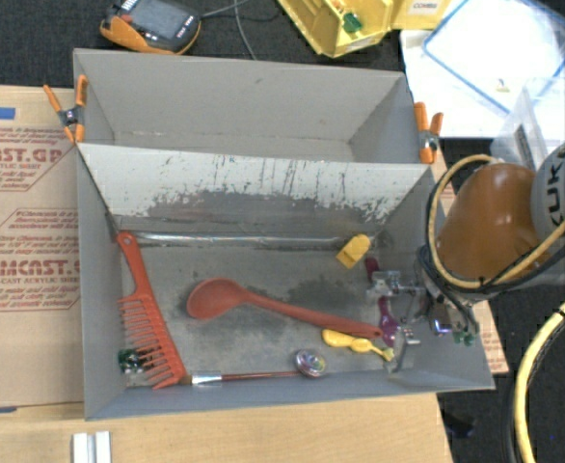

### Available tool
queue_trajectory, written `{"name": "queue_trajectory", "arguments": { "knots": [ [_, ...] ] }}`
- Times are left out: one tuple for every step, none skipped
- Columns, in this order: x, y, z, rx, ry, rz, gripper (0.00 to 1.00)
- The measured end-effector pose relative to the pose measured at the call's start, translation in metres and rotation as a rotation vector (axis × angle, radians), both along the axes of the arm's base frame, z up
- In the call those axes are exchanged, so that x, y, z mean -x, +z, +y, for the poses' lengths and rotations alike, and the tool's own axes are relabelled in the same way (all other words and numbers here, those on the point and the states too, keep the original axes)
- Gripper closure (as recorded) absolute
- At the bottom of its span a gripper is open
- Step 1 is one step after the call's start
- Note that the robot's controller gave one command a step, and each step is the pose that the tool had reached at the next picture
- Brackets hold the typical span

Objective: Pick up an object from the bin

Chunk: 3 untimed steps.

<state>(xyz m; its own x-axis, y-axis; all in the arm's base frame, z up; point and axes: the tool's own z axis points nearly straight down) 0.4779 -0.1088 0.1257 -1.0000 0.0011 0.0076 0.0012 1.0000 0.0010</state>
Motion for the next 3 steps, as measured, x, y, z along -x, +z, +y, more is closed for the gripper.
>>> {"name": "queue_trajectory", "arguments": {
  "knots": [
    [-0.002,0.004,0.0,0.001,0.002,-0.008,0.0],
    [-0.045,-0.056,0.078,-0.001,-0.09,-0.007,0.0],
    [-0.046,-0.008,0.082,0.004,-0.138,-0.012,0.0]
  ]
}}
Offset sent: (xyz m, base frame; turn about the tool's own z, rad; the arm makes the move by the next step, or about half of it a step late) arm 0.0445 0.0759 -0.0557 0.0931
